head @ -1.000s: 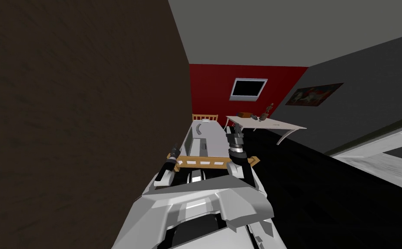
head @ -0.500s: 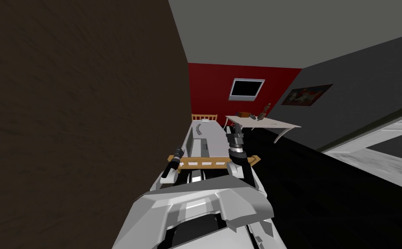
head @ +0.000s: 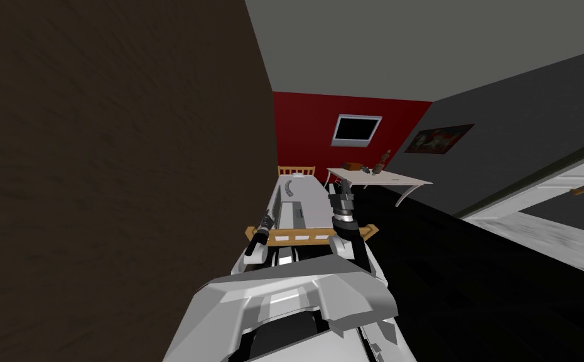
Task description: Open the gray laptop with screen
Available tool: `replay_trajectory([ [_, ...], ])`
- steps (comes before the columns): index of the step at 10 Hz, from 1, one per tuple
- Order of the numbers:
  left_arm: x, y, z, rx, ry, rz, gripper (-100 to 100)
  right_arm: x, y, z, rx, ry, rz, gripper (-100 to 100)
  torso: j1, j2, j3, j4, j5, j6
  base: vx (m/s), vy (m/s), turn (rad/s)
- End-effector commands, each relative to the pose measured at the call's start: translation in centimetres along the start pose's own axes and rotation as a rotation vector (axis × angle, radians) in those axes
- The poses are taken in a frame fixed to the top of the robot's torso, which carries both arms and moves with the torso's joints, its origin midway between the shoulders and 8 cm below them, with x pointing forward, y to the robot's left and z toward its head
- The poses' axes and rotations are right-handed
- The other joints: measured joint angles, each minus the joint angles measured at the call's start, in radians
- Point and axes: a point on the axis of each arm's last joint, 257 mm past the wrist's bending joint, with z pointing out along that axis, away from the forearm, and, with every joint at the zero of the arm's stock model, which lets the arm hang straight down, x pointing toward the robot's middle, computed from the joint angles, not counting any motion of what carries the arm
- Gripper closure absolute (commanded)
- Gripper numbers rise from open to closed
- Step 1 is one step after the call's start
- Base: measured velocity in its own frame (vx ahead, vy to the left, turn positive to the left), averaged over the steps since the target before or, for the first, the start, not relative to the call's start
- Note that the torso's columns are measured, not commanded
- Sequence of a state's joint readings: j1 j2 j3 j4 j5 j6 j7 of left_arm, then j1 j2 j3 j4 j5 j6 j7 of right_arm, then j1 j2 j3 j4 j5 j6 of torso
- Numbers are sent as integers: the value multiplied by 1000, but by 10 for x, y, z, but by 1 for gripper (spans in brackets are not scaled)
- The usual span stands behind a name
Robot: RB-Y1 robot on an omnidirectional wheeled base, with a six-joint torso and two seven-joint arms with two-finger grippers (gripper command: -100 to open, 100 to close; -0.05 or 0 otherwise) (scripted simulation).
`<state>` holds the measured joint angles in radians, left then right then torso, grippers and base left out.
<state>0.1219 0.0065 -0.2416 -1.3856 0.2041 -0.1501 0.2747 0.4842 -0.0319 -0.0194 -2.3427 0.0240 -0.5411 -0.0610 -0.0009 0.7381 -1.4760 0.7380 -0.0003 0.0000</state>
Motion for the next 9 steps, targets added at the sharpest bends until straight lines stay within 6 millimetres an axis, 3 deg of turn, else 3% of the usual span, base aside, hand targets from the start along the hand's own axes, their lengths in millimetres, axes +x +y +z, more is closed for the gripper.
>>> replay_trajectory([
  [1, 21, 8, 7, -5, 9, -60, -100, 0, 0, 0, 0, 0, 0, 0, 0, 0, 0, 0, 0, 0, 0, 20, -6],
  [3, 17, 6, 6, -5, 7, -50, -100, 0, 0, 0, 0, 0, 0, 0, 0, 0, 0, 0, 0, 0, 0, 3, -2],
  [4, 17, 6, 6, -5, 7, -50, 100, 0, 0, 0, 0, 0, 0, 0, 0, 0, 0, 0, 0, 0, 0, 0, 0],
  [7, 1, 4, 9, -6, -3, 67, 100, 0, 0, 0, 0, 0, 0, 0, -9, -3, -1, -2, -5, -1, -25, -162, 31],
  [9, -9, 2, 10, -7, -10, 146, 100, 0, 0, 0, 0, 0, 0, 0, 1, -3, -2, -2, -2, -2, -8, -178, 31],
])
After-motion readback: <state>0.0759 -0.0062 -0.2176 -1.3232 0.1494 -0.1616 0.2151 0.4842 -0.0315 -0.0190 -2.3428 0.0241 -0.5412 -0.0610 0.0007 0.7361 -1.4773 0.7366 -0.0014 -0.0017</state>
